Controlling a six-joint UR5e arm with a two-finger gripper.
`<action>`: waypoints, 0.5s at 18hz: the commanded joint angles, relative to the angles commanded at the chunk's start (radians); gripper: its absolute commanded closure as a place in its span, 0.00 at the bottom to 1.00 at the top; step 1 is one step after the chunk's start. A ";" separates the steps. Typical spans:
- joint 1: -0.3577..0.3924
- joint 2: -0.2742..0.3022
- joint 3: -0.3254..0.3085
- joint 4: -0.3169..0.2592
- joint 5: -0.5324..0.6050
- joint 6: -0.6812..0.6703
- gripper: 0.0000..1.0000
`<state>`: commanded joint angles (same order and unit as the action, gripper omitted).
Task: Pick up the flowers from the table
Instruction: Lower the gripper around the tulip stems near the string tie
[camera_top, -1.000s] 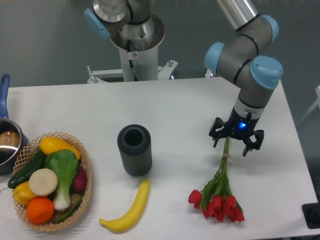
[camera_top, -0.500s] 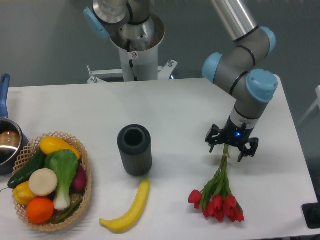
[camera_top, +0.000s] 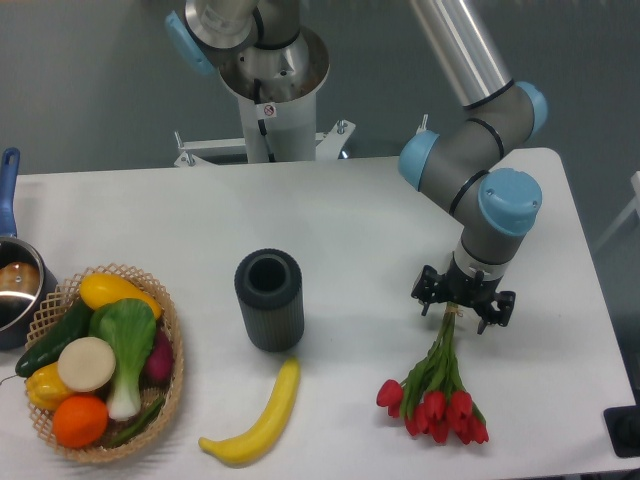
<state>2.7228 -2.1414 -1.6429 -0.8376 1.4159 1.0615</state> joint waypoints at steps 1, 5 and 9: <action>-0.005 -0.005 0.003 0.000 0.000 -0.008 0.03; -0.021 -0.023 0.028 0.006 0.000 -0.035 0.08; -0.023 -0.031 0.034 0.011 0.000 -0.052 0.22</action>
<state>2.6998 -2.1721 -1.6091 -0.8268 1.4159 1.0094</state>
